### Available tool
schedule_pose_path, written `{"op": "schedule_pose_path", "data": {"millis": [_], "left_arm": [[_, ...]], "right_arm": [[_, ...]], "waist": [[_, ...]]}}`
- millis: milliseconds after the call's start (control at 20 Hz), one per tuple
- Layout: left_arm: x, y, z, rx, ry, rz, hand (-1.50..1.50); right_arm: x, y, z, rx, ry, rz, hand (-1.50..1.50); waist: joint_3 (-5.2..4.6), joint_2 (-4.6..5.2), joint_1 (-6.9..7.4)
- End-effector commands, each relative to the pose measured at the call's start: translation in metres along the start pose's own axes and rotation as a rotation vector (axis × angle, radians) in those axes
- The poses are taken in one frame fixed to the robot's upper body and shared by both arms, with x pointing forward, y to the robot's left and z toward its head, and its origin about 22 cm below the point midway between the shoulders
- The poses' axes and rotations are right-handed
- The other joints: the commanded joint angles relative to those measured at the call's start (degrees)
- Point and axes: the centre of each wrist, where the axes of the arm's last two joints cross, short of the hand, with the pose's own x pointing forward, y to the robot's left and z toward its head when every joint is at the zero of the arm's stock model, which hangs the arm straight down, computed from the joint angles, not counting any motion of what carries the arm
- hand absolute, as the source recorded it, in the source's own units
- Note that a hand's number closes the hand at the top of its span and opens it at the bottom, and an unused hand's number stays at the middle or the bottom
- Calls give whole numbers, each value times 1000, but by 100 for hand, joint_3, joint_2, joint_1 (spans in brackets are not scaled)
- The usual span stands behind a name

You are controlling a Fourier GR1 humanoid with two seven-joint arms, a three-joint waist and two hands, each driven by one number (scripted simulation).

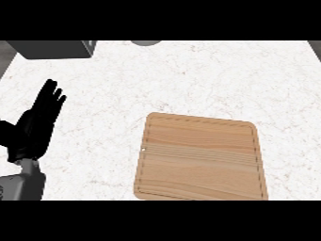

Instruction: Pick the pear from the cutting board and place it in the pan

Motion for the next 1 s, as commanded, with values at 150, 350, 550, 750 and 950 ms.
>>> {"op": "schedule_pose_path", "data": {"millis": [150, 350, 550, 750, 950], "left_arm": [[0, -6, -1, -20, -9, 8, 0], [4, -6, -2, -27, -22, 3, 0], [4, -8, -2, -39, -24, 4, 0], [4, -10, -3, -47, -27, 8, 0], [7, -12, -4, -56, -40, 12, 0]], "right_arm": [[9, 16, -19, -9, 3, -93, -150], [15, 20, -21, -13, 41, -172, -150], [8, 18, -20, -16, 79, -237, -150], [4, 18, -12, 7, 72, -306, -150], [-3, 17, -2, 37, 63, -374, -150]], "waist": [[119, 85, 118], [138, 137, 156], [144, 194, 252], [152, 235, 337], [160, 242, 432]]}}
